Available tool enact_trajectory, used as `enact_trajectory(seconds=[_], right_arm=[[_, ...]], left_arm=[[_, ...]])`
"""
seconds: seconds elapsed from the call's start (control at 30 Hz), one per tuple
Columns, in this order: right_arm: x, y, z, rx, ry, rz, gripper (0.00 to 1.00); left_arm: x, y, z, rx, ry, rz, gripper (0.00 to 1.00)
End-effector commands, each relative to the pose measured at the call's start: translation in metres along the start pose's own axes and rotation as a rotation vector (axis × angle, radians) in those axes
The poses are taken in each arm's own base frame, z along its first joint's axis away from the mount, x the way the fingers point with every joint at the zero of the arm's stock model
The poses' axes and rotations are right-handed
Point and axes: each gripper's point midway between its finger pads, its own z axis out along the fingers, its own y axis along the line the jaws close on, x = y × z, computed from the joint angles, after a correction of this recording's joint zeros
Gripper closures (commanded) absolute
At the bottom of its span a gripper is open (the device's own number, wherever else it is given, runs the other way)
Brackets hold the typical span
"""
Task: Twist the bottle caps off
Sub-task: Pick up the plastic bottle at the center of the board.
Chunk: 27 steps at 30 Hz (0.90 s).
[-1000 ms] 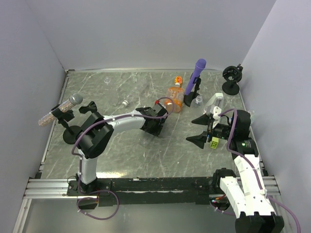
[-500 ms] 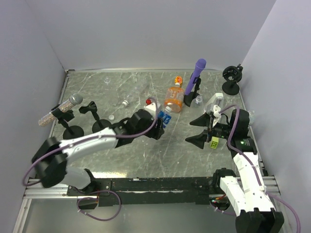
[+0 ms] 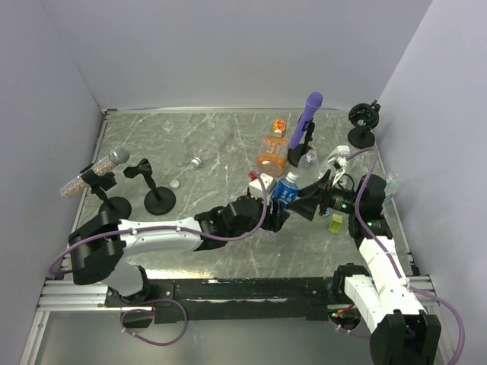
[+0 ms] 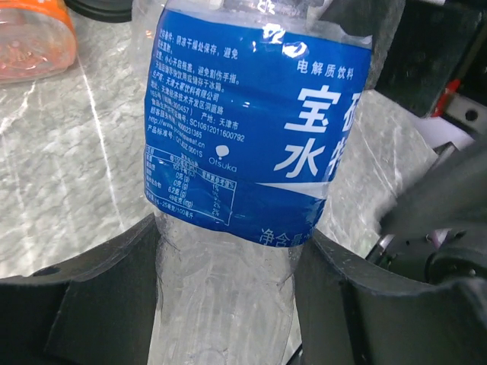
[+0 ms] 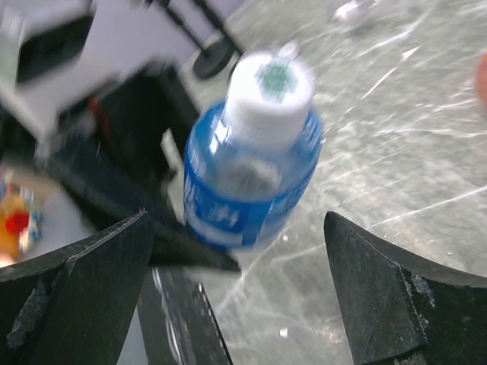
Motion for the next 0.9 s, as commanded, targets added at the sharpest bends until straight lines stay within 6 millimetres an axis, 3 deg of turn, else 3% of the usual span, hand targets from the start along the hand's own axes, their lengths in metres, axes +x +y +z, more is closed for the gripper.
enact_trajectory(seconds=[0.0, 0.13, 0.17, 0.3, 0.43, 0.6, 0.87], right_arm=[[-0.031, -0.01, 0.005, 0.1, -0.103, 0.108, 0.01], [-0.027, -0.013, 0.01, 0.098, -0.087, 0.147, 0.01], [-0.022, -0.006, 0.015, 0.068, -0.067, 0.146, 0.01], [-0.018, -0.004, 0.021, 0.046, -0.047, 0.15, 0.07], [-0.014, -0.003, 0.024, 0.029, -0.023, 0.146, 0.22], [-0.014, -0.004, 0.026, 0.024, -0.012, 0.136, 0.43], [-0.011, 0.005, 0.027, -0.038, 0.008, 0.114, 0.32]], left_arm=[[-0.042, -0.026, 0.008, 0.002, -0.157, -0.077, 0.54], [-0.037, -0.035, 0.012, 0.013, -0.166, -0.092, 0.53], [-0.037, -0.037, 0.014, 0.017, -0.167, -0.096, 0.54], [-0.035, -0.048, 0.02, 0.03, -0.172, -0.099, 0.53], [-0.035, -0.054, 0.023, 0.035, -0.182, -0.113, 0.53], [-0.041, -0.045, 0.016, -0.002, -0.223, -0.165, 0.52], [-0.049, -0.042, 0.008, -0.008, -0.251, -0.228, 0.51]])
